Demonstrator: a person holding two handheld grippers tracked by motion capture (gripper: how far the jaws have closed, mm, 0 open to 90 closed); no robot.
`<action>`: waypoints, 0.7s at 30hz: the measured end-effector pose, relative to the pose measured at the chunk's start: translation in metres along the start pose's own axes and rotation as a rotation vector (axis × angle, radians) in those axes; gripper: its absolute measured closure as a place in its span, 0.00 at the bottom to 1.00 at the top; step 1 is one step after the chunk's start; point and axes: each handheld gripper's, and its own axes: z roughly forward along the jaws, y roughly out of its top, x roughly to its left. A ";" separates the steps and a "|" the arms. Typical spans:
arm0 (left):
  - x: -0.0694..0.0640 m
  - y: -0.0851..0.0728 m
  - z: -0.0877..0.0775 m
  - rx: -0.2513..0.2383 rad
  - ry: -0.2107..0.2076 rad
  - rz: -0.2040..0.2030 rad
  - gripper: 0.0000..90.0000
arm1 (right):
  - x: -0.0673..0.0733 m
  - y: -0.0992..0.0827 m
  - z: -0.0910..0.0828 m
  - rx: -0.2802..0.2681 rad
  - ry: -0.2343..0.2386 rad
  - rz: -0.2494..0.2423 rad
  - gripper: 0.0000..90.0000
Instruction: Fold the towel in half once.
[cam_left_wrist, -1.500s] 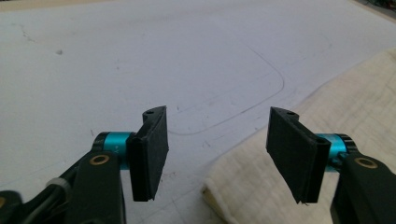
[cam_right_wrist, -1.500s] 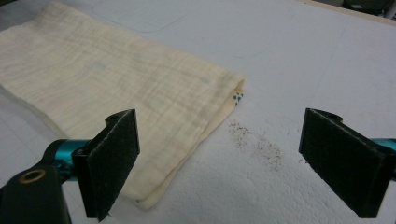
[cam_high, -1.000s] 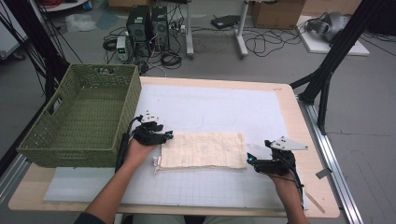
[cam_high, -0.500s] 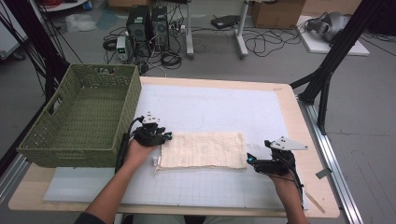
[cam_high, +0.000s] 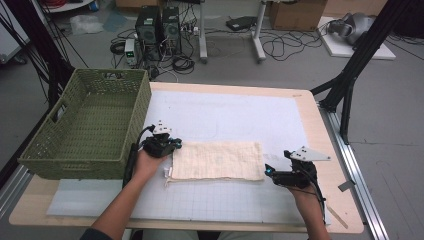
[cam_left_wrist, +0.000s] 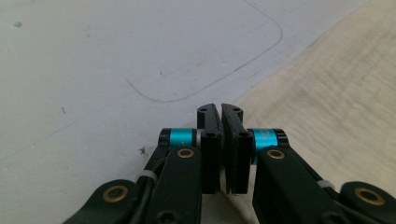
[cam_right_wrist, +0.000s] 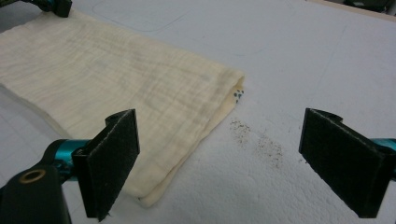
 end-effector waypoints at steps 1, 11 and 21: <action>0.000 -0.001 -0.001 -0.015 -0.005 -0.009 0.96 | -0.001 0.000 0.000 0.000 -0.007 -0.001 0.13; -0.002 -0.006 -0.011 -0.088 -0.004 -0.022 0.96 | -0.003 0.001 0.002 -0.002 -0.020 0.009 0.13; -0.006 -0.004 -0.017 -0.140 -0.024 -0.016 0.96 | -0.007 0.006 0.014 0.006 -0.027 0.027 0.13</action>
